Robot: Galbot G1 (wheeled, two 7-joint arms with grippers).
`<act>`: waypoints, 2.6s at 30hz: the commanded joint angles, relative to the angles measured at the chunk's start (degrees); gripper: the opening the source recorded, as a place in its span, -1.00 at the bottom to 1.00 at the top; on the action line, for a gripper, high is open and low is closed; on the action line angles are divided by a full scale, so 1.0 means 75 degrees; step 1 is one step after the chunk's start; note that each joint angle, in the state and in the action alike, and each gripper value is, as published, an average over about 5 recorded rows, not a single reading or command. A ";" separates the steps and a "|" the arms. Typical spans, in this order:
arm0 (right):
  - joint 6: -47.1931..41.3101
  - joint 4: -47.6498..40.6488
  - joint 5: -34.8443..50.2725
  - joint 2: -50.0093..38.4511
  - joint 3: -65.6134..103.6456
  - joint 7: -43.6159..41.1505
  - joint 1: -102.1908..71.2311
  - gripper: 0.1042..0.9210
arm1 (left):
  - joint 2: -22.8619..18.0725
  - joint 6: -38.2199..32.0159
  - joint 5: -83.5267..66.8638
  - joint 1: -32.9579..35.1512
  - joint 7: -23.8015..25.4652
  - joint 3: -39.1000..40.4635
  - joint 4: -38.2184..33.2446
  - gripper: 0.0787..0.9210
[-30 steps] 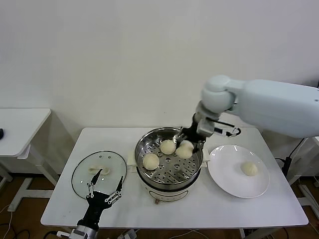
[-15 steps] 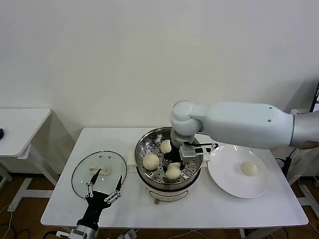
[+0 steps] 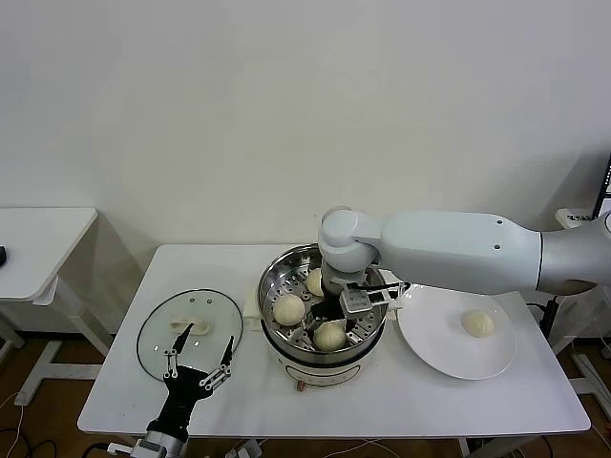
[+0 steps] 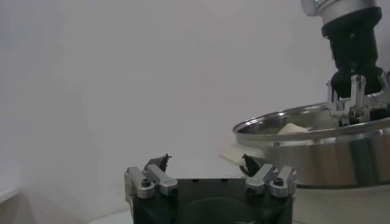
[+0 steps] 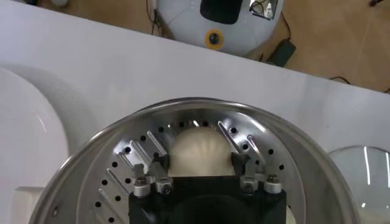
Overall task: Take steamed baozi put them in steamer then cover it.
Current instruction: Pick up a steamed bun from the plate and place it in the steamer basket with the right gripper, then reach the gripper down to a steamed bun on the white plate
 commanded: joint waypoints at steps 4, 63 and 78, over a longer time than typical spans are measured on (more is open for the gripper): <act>-0.0429 -0.0271 0.0780 -0.1194 0.1286 -0.0503 0.0413 0.76 | 0.0022 0.0001 0.0002 -0.0005 0.0002 0.0013 0.0006 0.77; -0.4085 -0.6962 0.2310 -0.2301 0.2677 0.0287 -0.3589 0.76 | -0.0021 -0.0033 0.0171 0.0149 -0.0012 0.0038 0.0000 0.77; -0.4149 -0.6167 0.2612 -0.2725 0.1994 -0.0377 -0.2099 0.33 | 0.0015 -0.0001 0.0162 0.0016 -0.0003 0.0087 0.0051 0.77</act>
